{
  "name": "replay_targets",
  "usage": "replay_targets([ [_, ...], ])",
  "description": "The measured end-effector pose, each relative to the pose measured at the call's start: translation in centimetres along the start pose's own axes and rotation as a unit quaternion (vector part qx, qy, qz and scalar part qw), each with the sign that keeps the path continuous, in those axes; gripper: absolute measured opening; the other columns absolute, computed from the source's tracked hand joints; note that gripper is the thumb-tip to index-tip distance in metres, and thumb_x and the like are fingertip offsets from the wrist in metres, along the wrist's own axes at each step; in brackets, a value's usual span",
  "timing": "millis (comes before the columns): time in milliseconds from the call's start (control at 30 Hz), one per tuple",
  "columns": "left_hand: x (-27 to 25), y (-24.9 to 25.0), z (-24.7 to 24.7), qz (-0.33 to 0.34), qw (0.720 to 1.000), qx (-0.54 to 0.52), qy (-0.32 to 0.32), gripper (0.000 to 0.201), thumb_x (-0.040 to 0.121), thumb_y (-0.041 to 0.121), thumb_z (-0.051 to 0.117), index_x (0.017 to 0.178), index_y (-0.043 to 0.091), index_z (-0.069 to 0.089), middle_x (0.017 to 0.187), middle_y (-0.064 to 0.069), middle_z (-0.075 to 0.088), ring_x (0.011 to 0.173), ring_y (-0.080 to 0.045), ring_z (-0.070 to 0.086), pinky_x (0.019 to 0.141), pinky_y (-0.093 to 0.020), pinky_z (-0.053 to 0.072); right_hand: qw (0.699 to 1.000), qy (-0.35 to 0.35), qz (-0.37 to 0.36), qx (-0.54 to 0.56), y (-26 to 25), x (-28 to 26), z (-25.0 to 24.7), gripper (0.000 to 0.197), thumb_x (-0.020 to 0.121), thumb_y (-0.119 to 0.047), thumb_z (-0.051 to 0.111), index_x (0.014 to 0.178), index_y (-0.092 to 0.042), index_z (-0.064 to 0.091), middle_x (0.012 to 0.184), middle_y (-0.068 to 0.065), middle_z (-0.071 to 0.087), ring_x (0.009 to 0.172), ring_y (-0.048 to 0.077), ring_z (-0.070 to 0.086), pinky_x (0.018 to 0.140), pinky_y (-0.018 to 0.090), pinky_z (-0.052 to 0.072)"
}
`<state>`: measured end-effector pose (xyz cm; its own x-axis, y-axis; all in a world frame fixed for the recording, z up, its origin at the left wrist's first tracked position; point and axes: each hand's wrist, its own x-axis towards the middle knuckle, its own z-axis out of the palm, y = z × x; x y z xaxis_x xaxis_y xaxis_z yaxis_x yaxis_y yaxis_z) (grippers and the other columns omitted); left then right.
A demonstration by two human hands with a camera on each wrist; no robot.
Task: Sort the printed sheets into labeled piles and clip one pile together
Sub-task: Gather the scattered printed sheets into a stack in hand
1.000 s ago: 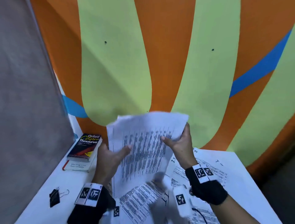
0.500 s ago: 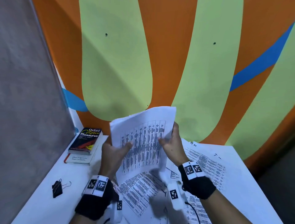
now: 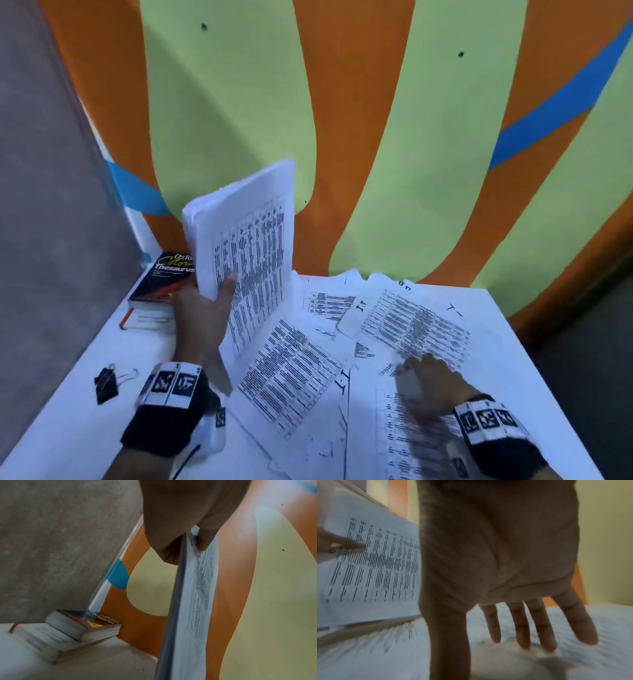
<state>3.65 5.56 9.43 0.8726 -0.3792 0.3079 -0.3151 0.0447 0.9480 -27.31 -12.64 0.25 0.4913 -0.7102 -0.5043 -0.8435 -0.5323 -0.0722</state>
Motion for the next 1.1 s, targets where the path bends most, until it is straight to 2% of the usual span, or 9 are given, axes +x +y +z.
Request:
replay_targets([
  [133,-0.4,-1.5,1.1,-0.018,0.999,0.012,-0.026,0.024,0.084,0.022,0.071,0.093,0.0,0.067,0.084,-0.012,0.067,0.074,-0.018,0.06,0.07,-0.027,0.044,0.999,0.023,0.001,-0.031,1.7,-0.1,2.1,0.071,0.074,-0.041,0.067,0.132,-0.027,0.029,0.131,0.004,0.038,0.121,0.029,0.039,0.095,0.05,0.04],
  [267,-1.3,-1.5,2.4,-0.019,0.998,0.025,-0.051,0.018,0.084,0.021,0.071,0.091,0.005,0.067,0.084,-0.011,0.068,0.075,-0.02,0.062,0.072,-0.029,0.045,0.999,0.017,0.005,0.042,2.4,-0.5,2.4,0.06,0.069,-0.039,0.075,0.116,-0.032,0.039,0.12,-0.004,0.055,0.115,0.023,0.05,0.095,0.045,0.036],
  [433,-2.0,-0.7,3.6,0.006,0.997,0.034,-0.064,0.01,0.084,0.018,0.069,0.091,0.012,0.064,0.084,-0.008,0.065,0.071,-0.019,0.06,0.063,-0.02,0.043,0.999,0.037,-0.007,0.008,2.6,-0.6,2.6,0.062,0.066,-0.046,0.076,0.115,-0.028,0.044,0.122,0.002,0.039,0.118,0.024,0.037,0.091,0.044,0.037],
  [533,-2.1,-0.7,3.9,0.008,0.997,0.037,-0.069,0.018,0.085,0.019,0.068,0.097,0.005,0.067,0.089,-0.005,0.065,0.071,-0.015,0.059,0.059,-0.016,0.039,0.999,0.038,-0.012,0.015,2.5,-0.6,2.2,0.06,0.064,-0.046,0.078,0.109,-0.023,0.045,0.115,0.0,0.043,0.109,0.022,0.041,0.081,0.039,0.034],
  [633,-1.9,-0.7,4.0,0.012,0.997,0.031,-0.075,0.028,0.085,0.02,0.068,0.103,-0.001,0.067,0.091,-0.008,0.067,0.078,-0.019,0.061,0.067,-0.019,0.041,0.997,0.023,-0.002,0.069,2.5,-0.3,1.8,0.057,0.066,-0.038,0.08,0.108,-0.024,0.044,0.104,-0.005,0.055,0.098,0.019,0.052,0.09,0.04,0.033],
  [733,-1.8,-0.8,3.8,0.011,0.997,0.028,-0.076,0.027,0.084,0.021,0.069,0.102,0.0,0.068,0.09,-0.009,0.068,0.077,-0.02,0.062,0.067,-0.02,0.041,0.997,-0.005,-0.003,0.071,2.7,0.0,1.3,0.06,0.069,-0.038,0.078,0.121,-0.029,0.051,0.114,-0.008,0.06,0.11,0.02,0.055,0.102,0.046,0.032],
  [833,-1.5,-0.8,3.5,0.008,0.997,0.028,-0.073,0.025,0.083,0.022,0.071,0.1,0.004,0.068,0.089,-0.009,0.069,0.081,-0.022,0.065,0.075,-0.028,0.045,0.997,-0.001,-0.026,0.071,3.4,0.6,-0.3,0.029,0.067,-0.041,0.077,0.08,-0.024,0.058,0.083,-0.01,0.055,0.083,0.016,0.052,0.081,0.036,0.035],
  [967,-0.9,-1.0,2.9,0.003,0.998,0.036,-0.059,0.024,0.082,0.024,0.071,0.096,0.005,0.069,0.086,-0.011,0.069,0.08,-0.022,0.064,0.075,-0.03,0.046,0.987,0.094,-0.007,0.13,5.7,3.4,-5.3,0.044,0.074,-0.037,0.075,0.059,-0.017,0.039,0.062,0.0,0.043,0.057,0.013,0.037,0.056,0.029,0.027],
  [1100,-0.3,-0.9,2.2,-0.007,0.998,0.043,-0.037,0.02,0.081,0.025,0.071,0.087,0.007,0.067,0.079,-0.015,0.066,0.072,-0.024,0.061,0.068,-0.028,0.046,0.981,0.146,0.021,0.124,7.5,7.1,-9.6,0.045,0.08,-0.032,0.072,0.057,-0.017,0.038,0.059,0.0,0.042,0.065,0.021,0.046,0.051,0.027,0.025],
])
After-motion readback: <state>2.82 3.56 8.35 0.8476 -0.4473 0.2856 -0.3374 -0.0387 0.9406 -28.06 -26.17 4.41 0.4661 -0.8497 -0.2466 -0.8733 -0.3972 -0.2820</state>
